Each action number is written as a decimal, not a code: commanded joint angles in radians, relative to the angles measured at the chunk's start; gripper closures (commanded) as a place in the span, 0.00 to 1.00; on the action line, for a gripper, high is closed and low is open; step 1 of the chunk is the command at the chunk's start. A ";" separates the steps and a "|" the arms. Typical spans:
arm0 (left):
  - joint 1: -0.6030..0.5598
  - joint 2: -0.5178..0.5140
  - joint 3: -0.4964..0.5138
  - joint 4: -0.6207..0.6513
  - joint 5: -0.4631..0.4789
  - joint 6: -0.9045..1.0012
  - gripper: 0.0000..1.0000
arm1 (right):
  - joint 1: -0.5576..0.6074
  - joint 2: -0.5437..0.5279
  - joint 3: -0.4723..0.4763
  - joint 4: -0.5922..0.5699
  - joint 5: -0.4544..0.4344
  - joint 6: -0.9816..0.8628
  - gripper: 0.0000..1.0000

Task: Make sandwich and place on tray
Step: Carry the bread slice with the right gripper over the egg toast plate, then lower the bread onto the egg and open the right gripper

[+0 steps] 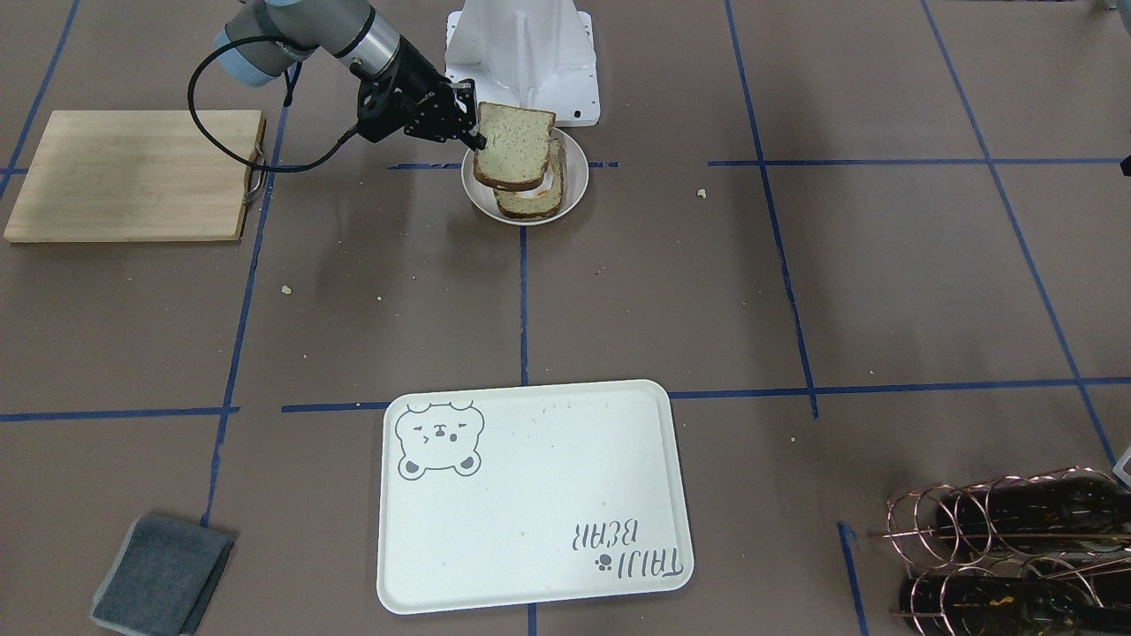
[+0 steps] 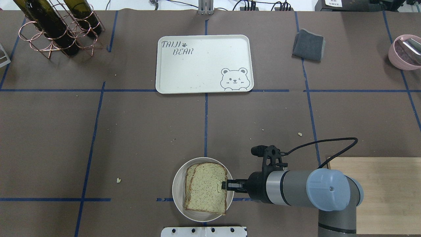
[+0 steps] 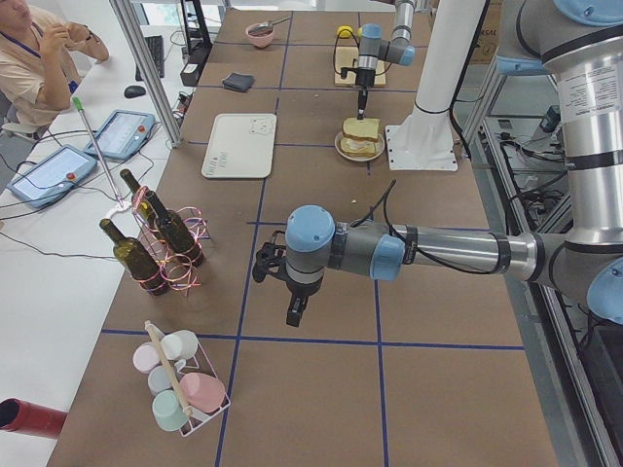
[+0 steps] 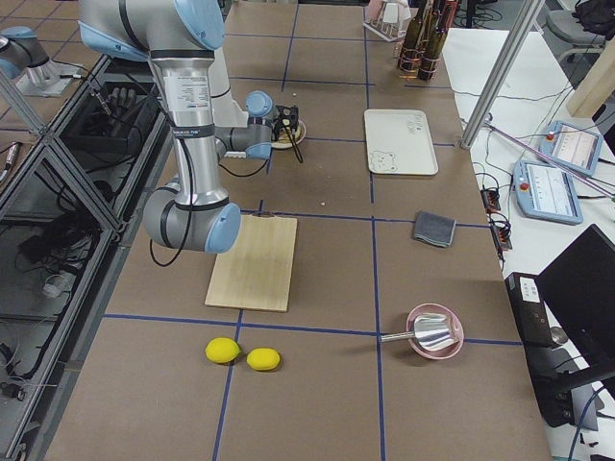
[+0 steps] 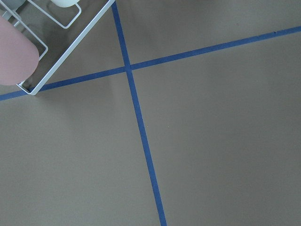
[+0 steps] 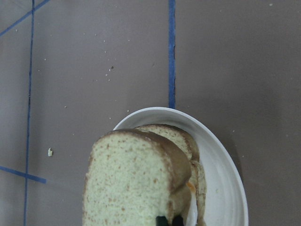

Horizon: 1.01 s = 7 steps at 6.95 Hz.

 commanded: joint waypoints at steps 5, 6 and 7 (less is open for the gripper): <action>0.000 0.000 0.000 0.001 0.000 0.000 0.00 | -0.018 0.073 -0.044 -0.052 -0.032 -0.010 1.00; 0.001 0.000 0.000 0.001 0.000 0.000 0.00 | -0.018 0.073 -0.046 -0.052 -0.032 -0.011 1.00; 0.000 0.000 0.000 0.003 0.000 0.000 0.00 | -0.009 0.073 -0.041 -0.084 -0.036 -0.013 0.01</action>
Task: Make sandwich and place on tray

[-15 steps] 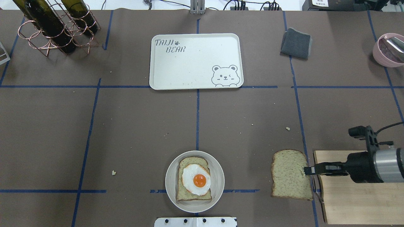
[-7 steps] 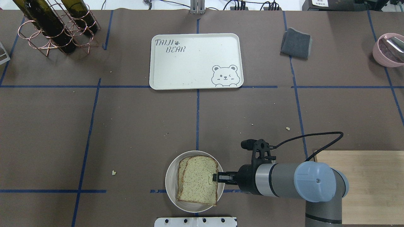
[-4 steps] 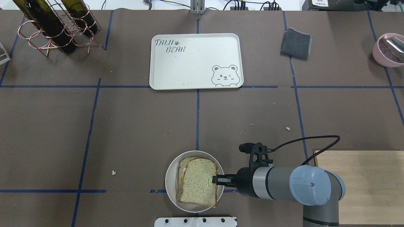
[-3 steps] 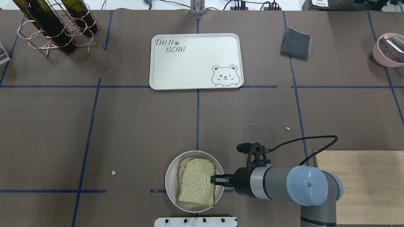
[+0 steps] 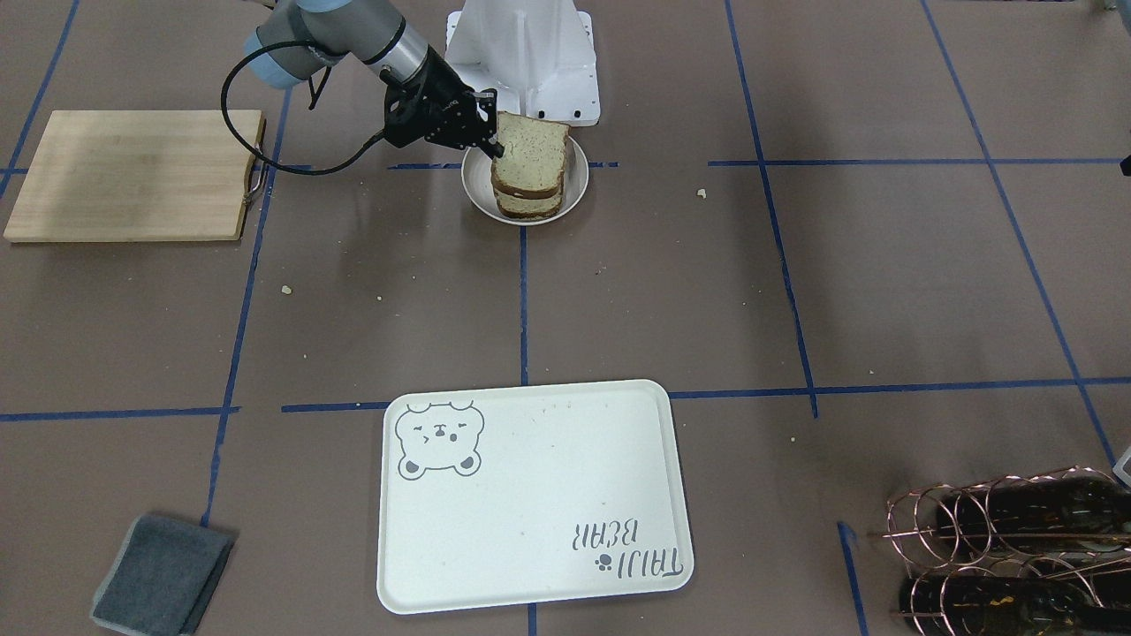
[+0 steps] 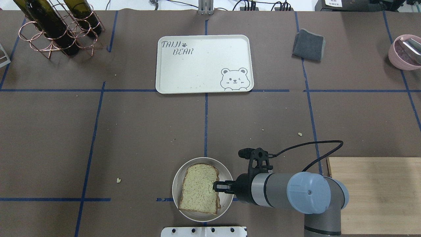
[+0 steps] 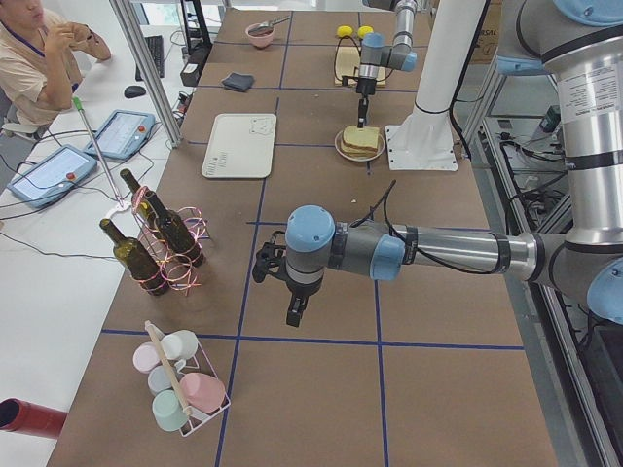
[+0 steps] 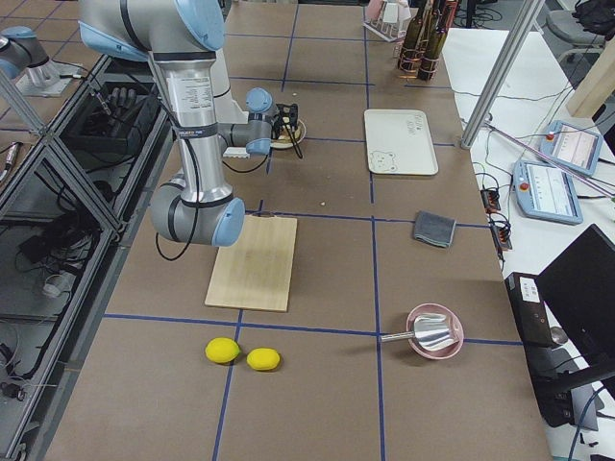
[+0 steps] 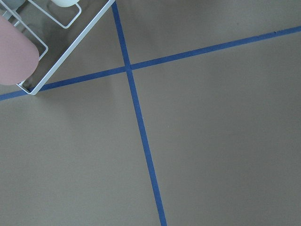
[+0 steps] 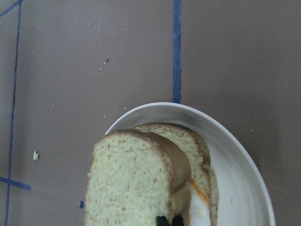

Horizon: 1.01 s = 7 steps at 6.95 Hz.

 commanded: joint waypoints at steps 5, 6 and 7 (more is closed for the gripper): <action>0.007 -0.005 -0.006 -0.003 -0.024 0.000 0.00 | 0.362 0.073 0.170 -0.685 0.357 -0.126 0.00; 0.009 -0.008 -0.011 -0.031 -0.090 0.000 0.00 | 0.489 0.067 0.170 -0.782 0.442 -0.288 0.00; 0.030 -0.011 -0.017 -0.102 -0.094 -0.002 0.00 | 0.599 0.015 0.170 -0.833 0.488 -0.490 0.00</action>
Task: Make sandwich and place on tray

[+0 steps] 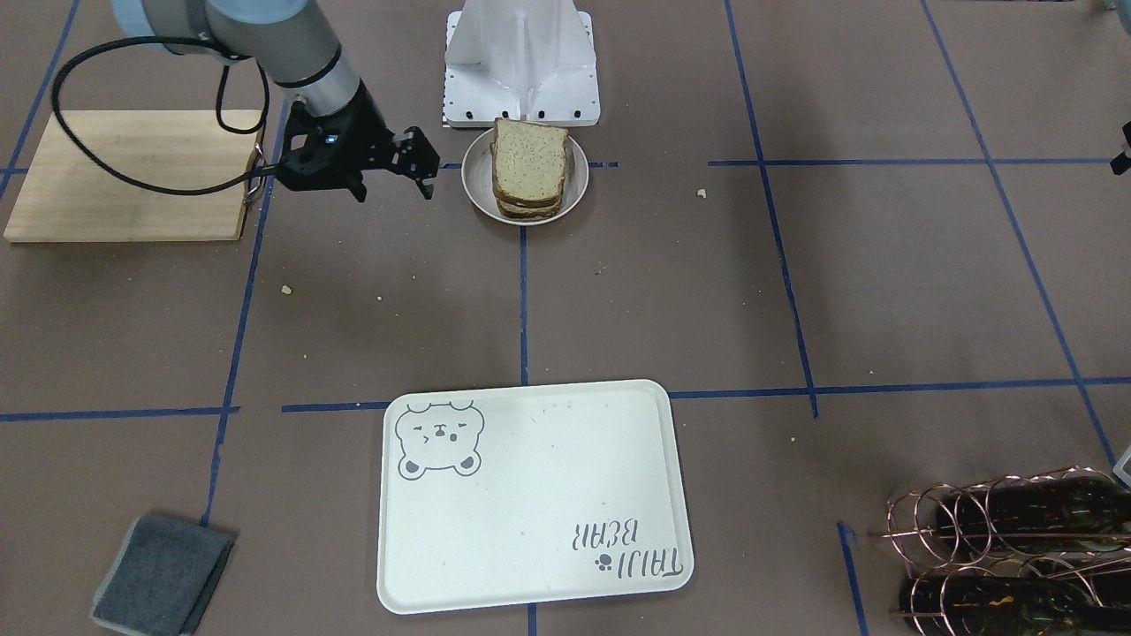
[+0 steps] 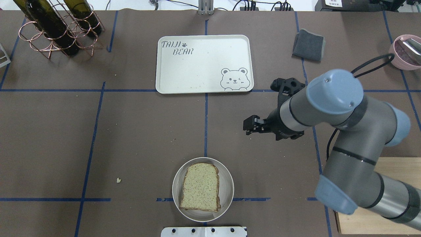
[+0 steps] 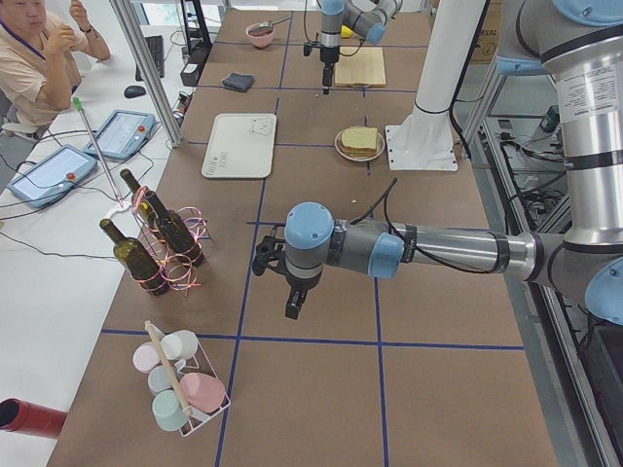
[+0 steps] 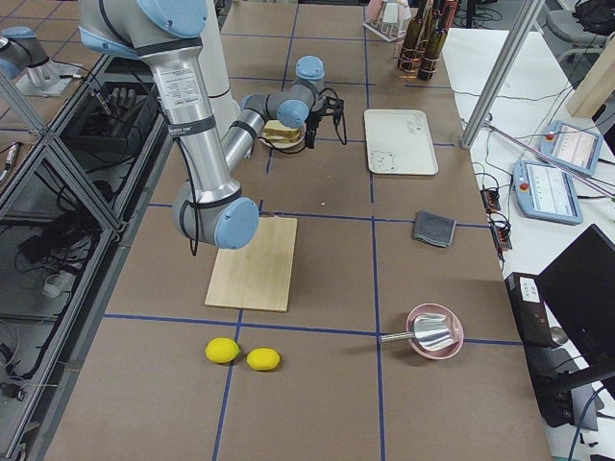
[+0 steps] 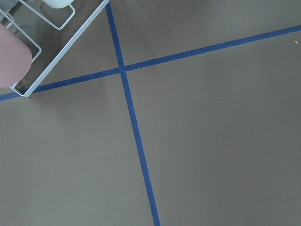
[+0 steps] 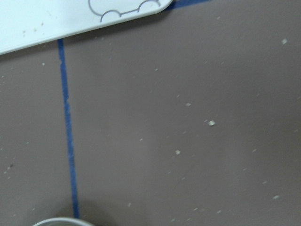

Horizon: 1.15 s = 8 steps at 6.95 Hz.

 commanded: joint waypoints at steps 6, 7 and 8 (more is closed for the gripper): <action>0.093 -0.200 0.020 -0.547 -0.044 -0.261 0.00 | 0.811 -0.642 -0.025 -0.096 0.192 -1.347 0.00; 0.205 -0.217 -0.038 -0.549 -0.036 -0.478 0.00 | 0.866 -0.704 -0.040 -0.088 0.188 -1.428 0.00; 0.356 -0.223 -0.110 -0.643 -0.015 -0.539 0.00 | 0.920 -0.710 -0.075 -0.096 0.197 -1.501 0.00</action>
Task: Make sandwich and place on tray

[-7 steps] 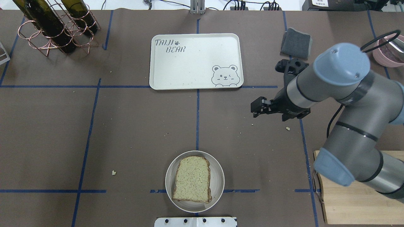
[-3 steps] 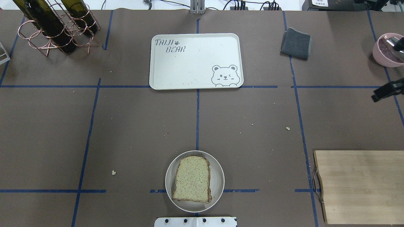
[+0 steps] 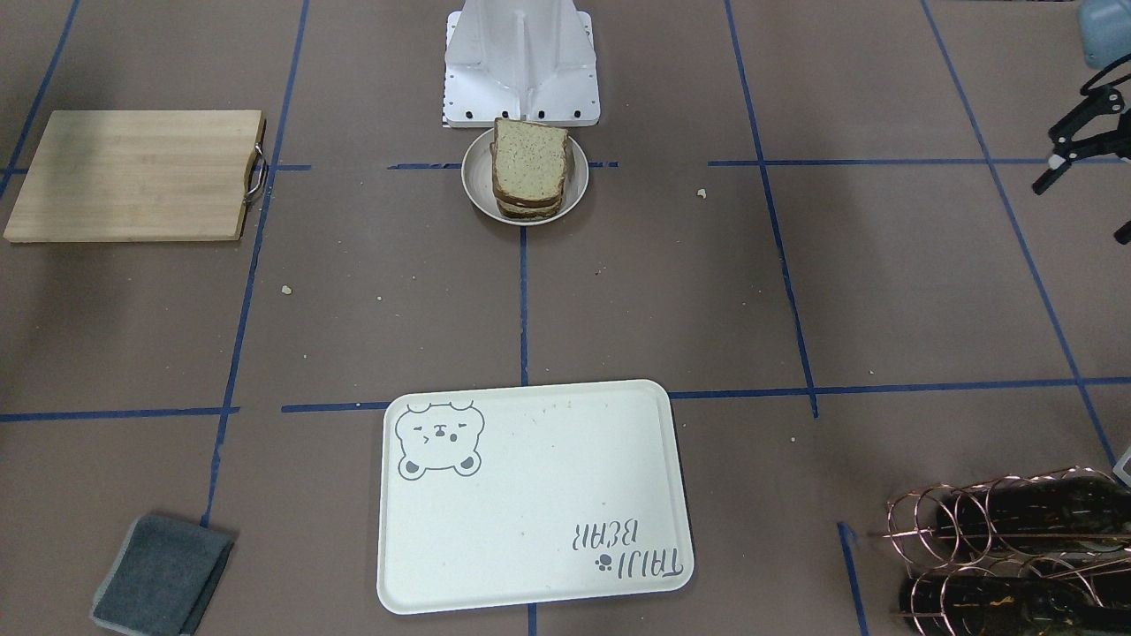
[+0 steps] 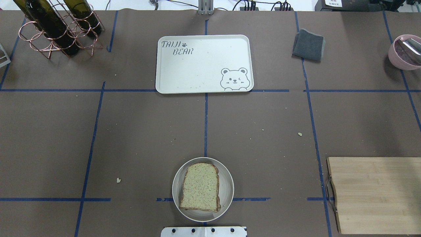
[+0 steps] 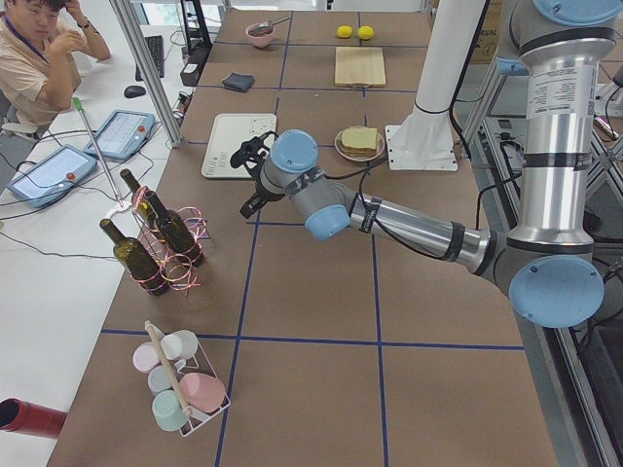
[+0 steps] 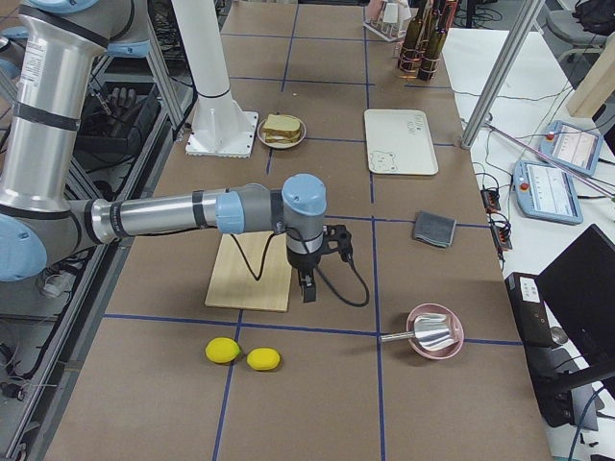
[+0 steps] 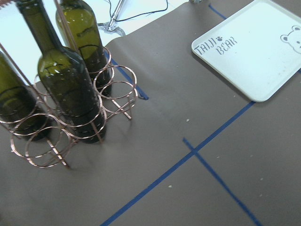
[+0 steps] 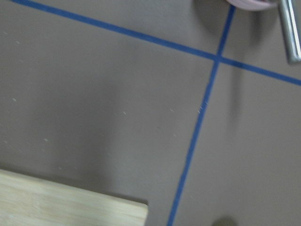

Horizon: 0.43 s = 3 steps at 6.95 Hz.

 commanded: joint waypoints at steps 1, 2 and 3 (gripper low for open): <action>0.290 -0.038 -0.089 -0.094 0.006 -0.341 0.00 | 0.102 -0.048 -0.054 0.000 0.005 -0.117 0.00; 0.423 -0.052 -0.112 -0.094 0.152 -0.554 0.00 | 0.112 -0.051 -0.056 0.001 0.005 -0.117 0.00; 0.581 -0.096 -0.110 -0.086 0.311 -0.743 0.00 | 0.112 -0.052 -0.057 0.001 0.006 -0.117 0.00</action>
